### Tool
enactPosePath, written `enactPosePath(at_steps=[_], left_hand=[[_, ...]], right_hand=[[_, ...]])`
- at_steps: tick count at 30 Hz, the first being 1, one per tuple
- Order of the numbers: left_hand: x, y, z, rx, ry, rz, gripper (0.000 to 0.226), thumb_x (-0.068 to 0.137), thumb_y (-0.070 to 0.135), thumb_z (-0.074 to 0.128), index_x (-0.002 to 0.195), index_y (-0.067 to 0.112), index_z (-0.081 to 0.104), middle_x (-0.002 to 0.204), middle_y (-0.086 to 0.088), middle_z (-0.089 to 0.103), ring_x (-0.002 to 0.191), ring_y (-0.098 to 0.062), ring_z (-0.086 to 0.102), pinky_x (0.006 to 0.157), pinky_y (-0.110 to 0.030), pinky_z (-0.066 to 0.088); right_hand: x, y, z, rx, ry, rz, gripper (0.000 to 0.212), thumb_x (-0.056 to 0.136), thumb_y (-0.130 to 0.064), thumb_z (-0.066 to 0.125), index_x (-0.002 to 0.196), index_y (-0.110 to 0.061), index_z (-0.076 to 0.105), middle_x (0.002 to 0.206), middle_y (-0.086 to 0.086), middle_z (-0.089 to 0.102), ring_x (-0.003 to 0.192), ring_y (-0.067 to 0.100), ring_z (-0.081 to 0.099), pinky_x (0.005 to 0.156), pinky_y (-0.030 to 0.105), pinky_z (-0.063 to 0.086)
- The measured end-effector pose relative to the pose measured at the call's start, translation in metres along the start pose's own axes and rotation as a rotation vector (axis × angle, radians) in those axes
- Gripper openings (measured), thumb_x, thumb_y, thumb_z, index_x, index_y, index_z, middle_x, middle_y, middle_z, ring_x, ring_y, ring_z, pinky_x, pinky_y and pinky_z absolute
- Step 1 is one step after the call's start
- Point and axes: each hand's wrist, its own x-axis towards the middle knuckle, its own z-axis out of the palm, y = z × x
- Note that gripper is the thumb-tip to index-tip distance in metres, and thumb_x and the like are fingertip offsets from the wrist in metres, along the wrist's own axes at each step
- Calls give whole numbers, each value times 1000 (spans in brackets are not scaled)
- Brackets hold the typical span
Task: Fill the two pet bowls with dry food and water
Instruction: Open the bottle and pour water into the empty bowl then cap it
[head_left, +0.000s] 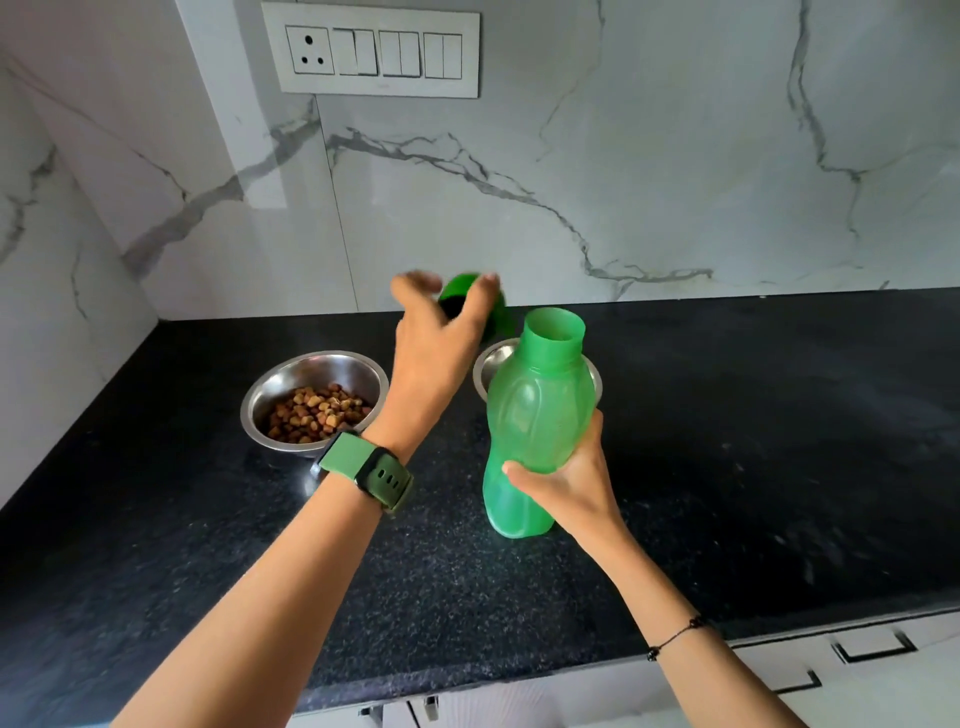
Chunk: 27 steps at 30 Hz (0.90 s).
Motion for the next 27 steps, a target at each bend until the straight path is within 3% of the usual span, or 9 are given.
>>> enactPosePath(at_steps=[3, 6, 8, 11, 19, 23, 27], left_hand=[[-4, -42, -17, 455, -154, -127, 55, 81, 51, 62, 102, 12, 28, 109, -14, 57, 98, -32, 60, 85, -35, 48], [-17, -81, -26, 769, -349, -224, 59, 79, 55, 61, 105, 8, 35, 107, -14, 62, 95, -33, 62, 79, -36, 48], [-24, -100, -24, 902, -420, -247, 64, 79, 58, 58, 109, 6, 39, 108, -16, 62, 98, -35, 62, 79, -37, 48], [-33, -114, -17, 996, -447, -206, 60, 81, 57, 55, 109, 5, 45, 109, -16, 63, 101, -36, 60, 78, -36, 47], [-37, -125, -3, 1113, -488, -118, 56, 82, 51, 56, 116, 9, 44, 111, -11, 63, 101, -31, 61, 70, -33, 43], [-37, -132, 1, 1153, -514, -123, 59, 82, 53, 57, 120, 9, 44, 112, -10, 62, 102, -30, 61, 71, -33, 45], [-35, -132, 3, 1182, -526, -143, 67, 80, 61, 55, 122, 10, 43, 119, -12, 56, 109, -32, 57, 80, -38, 49]], right_hand=[[-1, -2, -3, 9, -13, 18, 91, 49, -26, 79, 126, -23, 29, 114, -7, 51, 105, 8, 54, 90, 26, 46], [-1, -3, -5, 5, -9, 20, 92, 50, -25, 78, 129, -19, 31, 104, -19, 51, 96, -4, 55, 79, 17, 46], [-1, -3, -8, -5, 5, 27, 88, 49, -25, 78, 125, -21, 33, 102, -18, 53, 96, -2, 56, 79, 18, 48], [1, -3, -17, -4, 37, 30, 83, 47, -26, 79, 117, -26, 34, 103, -15, 54, 97, 6, 58, 80, 24, 49], [11, -10, -59, -53, 89, 15, 88, 42, -36, 77, 117, -24, 32, 101, -17, 51, 93, 2, 56, 72, 16, 45], [21, -16, -85, -163, 134, 4, 87, 49, -29, 76, 124, -16, 33, 97, -13, 52, 93, 13, 55, 72, 21, 43], [34, -23, -109, -284, 91, -5, 92, 52, -29, 79, 128, -10, 30, 107, -2, 48, 97, 15, 50, 72, 23, 40]])
